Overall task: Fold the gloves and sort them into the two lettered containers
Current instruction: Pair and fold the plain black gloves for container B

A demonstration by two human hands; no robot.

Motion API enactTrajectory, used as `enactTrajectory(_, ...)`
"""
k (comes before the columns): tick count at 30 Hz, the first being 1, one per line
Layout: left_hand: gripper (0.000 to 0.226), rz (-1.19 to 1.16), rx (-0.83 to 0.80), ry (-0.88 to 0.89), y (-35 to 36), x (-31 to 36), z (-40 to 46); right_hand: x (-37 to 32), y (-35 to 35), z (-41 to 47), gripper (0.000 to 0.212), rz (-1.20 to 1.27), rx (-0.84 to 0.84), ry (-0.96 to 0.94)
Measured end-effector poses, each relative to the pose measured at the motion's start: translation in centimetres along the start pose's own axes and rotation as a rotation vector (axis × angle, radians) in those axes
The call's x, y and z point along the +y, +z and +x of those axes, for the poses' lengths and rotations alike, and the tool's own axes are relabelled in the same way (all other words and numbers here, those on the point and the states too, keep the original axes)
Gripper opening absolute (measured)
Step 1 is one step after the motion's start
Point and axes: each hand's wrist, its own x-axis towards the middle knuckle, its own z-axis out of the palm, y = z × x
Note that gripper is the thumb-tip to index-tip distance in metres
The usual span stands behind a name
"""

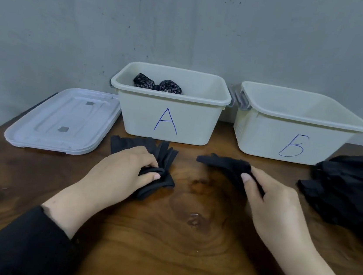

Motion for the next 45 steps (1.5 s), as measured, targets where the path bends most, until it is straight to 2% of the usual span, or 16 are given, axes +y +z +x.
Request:
enactTrajectory(2,0.015,-0.008,0.006,-0.004,-0.1,-0.1,0.1,0.0,-0.5,1.2,0.016,0.086,-0.010,0.098)
enactTrajectory(4,0.020,-0.026,0.021,-0.012,-0.1,-0.2,0.1,-0.4,-1.3,2.7,0.017,0.081,0.009,0.118)
enactTrajectory(9,0.027,-0.029,0.046,-0.026,-0.3,-0.5,0.2,-2.3,-3.4,4.3,0.025,0.063,0.171,0.027)
enactTrajectory(11,0.019,-0.005,0.030,-0.026,-0.5,-0.5,0.3,-2.3,-2.5,3.2,0.030,-0.076,0.023,-0.049)
enactTrajectory(14,0.016,0.001,0.027,-0.019,-0.6,-0.4,0.2,-1.7,0.4,0.2,0.059,-0.251,-0.384,-0.104)
enactTrajectory(16,0.017,-0.019,0.031,-0.027,-0.6,-0.6,0.1,-1.4,1.3,-1.2,0.063,-0.256,-0.456,-0.095)
enactTrajectory(21,0.021,-0.054,0.113,-0.057,-0.5,-0.9,0.2,-0.7,1.8,-1.6,0.044,-0.176,-0.349,-0.128)
enactTrajectory(28,0.021,-0.132,0.267,-0.111,-0.4,-0.8,0.3,0.5,2.6,-1.1,0.054,-0.170,-0.328,-0.098)
enactTrajectory(34,0.020,-0.169,0.347,-0.094,-0.7,-0.2,0.1,1.1,3.0,-0.8,0.039,-0.194,-0.243,-0.138)
enactTrajectory(38,0.021,-0.249,0.481,-0.142,-1.1,0.5,-0.1,1.2,3.0,-0.8,0.029,-0.194,-0.207,-0.135)
enactTrajectory(41,0.022,-0.286,0.606,-0.125,-1.6,1.5,-0.1,1.2,2.7,-0.5,0.024,-0.098,-0.145,-0.046)
enactTrajectory(45,0.030,-0.205,0.662,0.044,-1.9,4.2,0.4,2.4,1.7,0.2,0.018,0.169,0.010,0.238)
